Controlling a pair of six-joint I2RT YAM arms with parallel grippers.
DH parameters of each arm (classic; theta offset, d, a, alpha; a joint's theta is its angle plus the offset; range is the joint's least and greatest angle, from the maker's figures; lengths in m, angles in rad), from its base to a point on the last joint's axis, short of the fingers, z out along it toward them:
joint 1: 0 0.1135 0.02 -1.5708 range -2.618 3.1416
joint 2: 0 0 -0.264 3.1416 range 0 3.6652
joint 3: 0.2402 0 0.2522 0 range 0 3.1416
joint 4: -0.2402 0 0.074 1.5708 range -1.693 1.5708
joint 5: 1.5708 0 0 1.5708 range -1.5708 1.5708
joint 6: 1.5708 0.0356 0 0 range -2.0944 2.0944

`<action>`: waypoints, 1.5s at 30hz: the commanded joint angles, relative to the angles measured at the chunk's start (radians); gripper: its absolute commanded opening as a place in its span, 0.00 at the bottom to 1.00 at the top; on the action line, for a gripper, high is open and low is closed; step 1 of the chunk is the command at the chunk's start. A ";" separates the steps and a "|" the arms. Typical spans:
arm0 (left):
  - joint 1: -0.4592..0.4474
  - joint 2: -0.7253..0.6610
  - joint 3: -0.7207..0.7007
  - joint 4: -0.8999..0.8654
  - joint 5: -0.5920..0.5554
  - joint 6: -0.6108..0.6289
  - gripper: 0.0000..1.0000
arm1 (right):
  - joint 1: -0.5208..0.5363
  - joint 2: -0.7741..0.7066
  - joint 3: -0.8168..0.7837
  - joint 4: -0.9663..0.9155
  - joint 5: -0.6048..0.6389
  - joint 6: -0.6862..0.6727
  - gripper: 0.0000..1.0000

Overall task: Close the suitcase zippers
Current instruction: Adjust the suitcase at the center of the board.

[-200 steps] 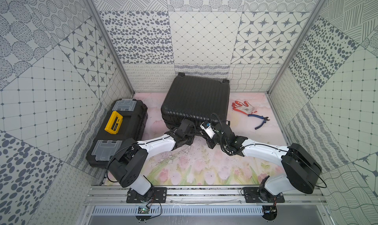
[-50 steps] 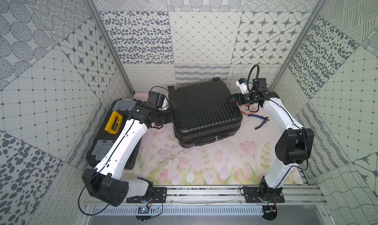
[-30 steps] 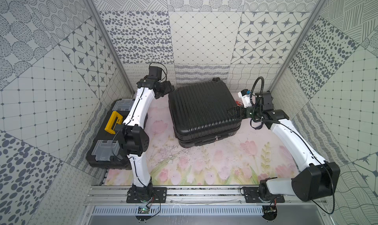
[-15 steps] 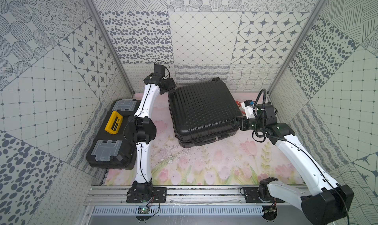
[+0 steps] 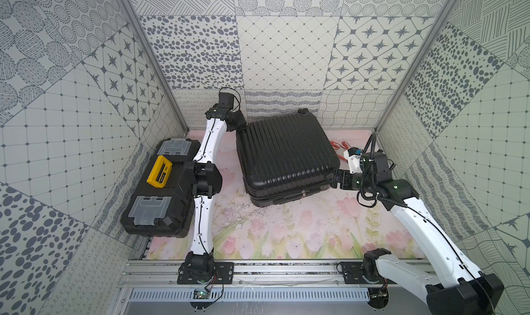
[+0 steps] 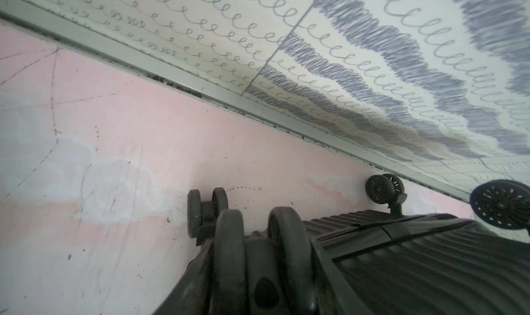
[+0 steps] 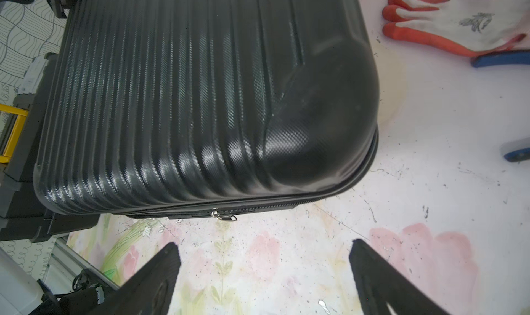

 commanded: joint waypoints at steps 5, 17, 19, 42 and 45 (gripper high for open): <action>0.008 -0.009 -0.011 -0.083 -0.002 0.030 0.24 | 0.051 -0.031 -0.037 0.114 -0.050 0.204 0.95; 0.009 -0.306 -0.451 0.058 0.084 -0.115 0.22 | 0.104 0.032 -0.048 0.248 -0.034 0.333 0.95; 0.007 -0.379 -0.558 0.102 0.099 -0.136 0.23 | 0.101 0.040 -0.038 0.183 0.019 0.332 0.95; -0.235 -1.082 -1.482 0.299 -0.026 -0.647 0.25 | -0.167 0.348 0.111 0.247 -0.278 0.062 0.82; -0.283 -1.125 -1.499 0.269 -0.060 -0.692 0.26 | -0.181 0.416 0.167 0.252 -0.310 0.022 0.81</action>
